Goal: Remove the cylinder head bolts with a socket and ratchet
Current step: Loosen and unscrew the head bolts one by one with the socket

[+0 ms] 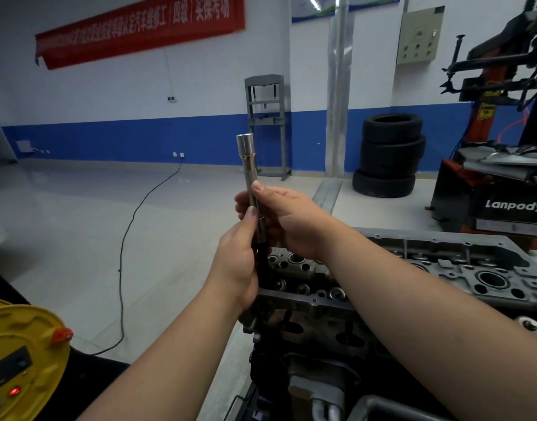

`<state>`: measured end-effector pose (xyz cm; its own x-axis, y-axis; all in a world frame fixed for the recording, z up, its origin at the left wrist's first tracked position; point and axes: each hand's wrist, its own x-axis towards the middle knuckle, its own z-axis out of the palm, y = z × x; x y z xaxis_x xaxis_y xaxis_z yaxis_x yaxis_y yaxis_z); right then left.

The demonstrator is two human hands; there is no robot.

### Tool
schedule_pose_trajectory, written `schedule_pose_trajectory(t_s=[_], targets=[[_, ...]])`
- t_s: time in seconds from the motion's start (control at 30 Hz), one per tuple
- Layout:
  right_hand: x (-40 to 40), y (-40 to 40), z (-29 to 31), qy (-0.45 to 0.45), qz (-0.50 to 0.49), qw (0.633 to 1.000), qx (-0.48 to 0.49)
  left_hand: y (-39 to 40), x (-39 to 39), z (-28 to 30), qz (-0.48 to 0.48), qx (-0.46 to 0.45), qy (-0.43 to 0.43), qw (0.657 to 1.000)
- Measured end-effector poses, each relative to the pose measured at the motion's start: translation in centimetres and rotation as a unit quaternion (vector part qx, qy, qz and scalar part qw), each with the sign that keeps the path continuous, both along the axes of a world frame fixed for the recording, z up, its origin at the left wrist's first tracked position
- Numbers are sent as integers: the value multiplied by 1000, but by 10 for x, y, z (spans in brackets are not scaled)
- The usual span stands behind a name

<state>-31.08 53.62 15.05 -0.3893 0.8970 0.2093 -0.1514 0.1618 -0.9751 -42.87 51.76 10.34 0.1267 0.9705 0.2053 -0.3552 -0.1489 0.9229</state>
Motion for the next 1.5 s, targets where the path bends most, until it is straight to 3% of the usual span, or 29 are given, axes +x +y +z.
schedule_pose_trajectory(t_s=[0.2, 0.47, 0.67, 0.93, 1.23, 1.5], targets=[[-3, 1, -1, 7, -21, 999, 32, -4, 2, 1, 30, 14, -37, 999], [0, -1, 2, 1, -4, 1000, 5, 1, -3, -2, -13, 3, 1, 1000], [-2, 1, 1, 10, -8, 1000, 14, 1, 0, 0, 38, -4, -31, 999], [-2, -2, 3, 10, -25, 1000, 11, 3, -1, -2, -4, 5, 16, 1000], [-3, -3, 3, 12, -34, 999, 27, -1, 2, 1, 22, 16, -29, 999], [-2, -6, 4, -3, -9, 1000, 16, 1, -3, -1, -39, -3, -10, 999]])
